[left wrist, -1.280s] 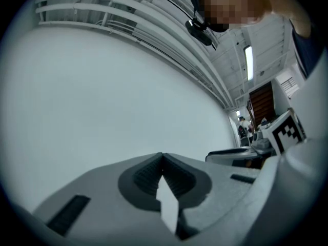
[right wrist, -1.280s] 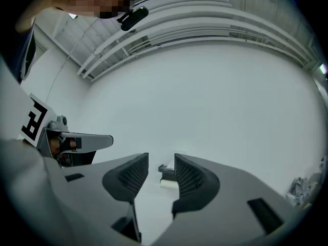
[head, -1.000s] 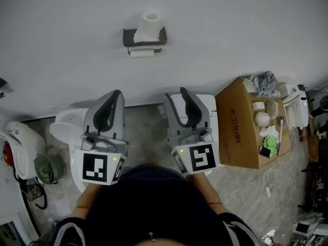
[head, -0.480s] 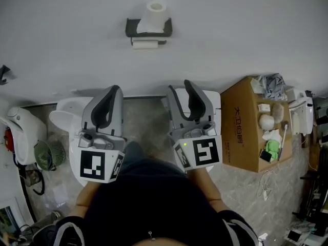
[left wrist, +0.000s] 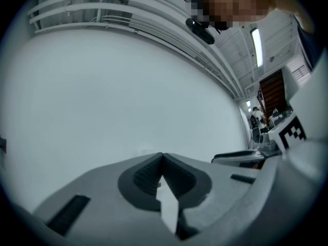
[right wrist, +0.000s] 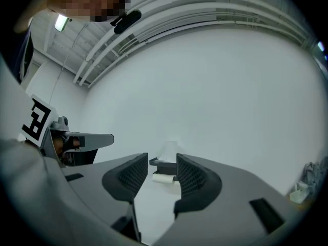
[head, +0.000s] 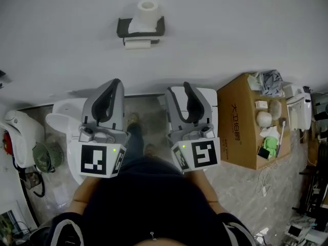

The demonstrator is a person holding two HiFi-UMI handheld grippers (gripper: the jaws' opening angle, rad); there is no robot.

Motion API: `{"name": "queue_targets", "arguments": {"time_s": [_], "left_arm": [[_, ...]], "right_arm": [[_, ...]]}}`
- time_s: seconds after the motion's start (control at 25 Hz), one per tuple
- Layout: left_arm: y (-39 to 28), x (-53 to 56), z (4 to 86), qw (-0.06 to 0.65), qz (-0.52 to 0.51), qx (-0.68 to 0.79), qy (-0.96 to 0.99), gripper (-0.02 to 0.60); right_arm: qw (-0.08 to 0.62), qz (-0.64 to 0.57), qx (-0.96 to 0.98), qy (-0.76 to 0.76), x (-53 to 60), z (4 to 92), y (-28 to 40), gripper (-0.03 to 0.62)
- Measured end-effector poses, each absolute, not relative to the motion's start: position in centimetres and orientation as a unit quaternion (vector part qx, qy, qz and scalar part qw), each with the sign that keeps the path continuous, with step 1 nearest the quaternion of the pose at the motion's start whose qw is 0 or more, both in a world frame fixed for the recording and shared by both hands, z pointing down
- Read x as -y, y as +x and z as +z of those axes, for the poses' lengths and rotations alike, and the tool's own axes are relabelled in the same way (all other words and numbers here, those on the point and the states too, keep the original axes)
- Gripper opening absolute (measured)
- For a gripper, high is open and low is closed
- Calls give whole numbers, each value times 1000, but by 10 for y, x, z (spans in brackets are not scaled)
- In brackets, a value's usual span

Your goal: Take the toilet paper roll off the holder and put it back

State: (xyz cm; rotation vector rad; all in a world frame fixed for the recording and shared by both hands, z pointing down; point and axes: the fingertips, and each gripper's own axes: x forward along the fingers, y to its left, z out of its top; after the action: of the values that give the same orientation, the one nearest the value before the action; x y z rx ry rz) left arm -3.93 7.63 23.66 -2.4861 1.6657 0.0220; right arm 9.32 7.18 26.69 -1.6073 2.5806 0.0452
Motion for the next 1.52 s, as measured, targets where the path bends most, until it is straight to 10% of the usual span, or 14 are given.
{"name": "queue_targets", "arguments": {"time_s": [1.52], "left_arm": [[-86,154,247,56,12,-469,-882,2]], "right_arm": [[8,22,-820,-572,142,269,23,213]]}}
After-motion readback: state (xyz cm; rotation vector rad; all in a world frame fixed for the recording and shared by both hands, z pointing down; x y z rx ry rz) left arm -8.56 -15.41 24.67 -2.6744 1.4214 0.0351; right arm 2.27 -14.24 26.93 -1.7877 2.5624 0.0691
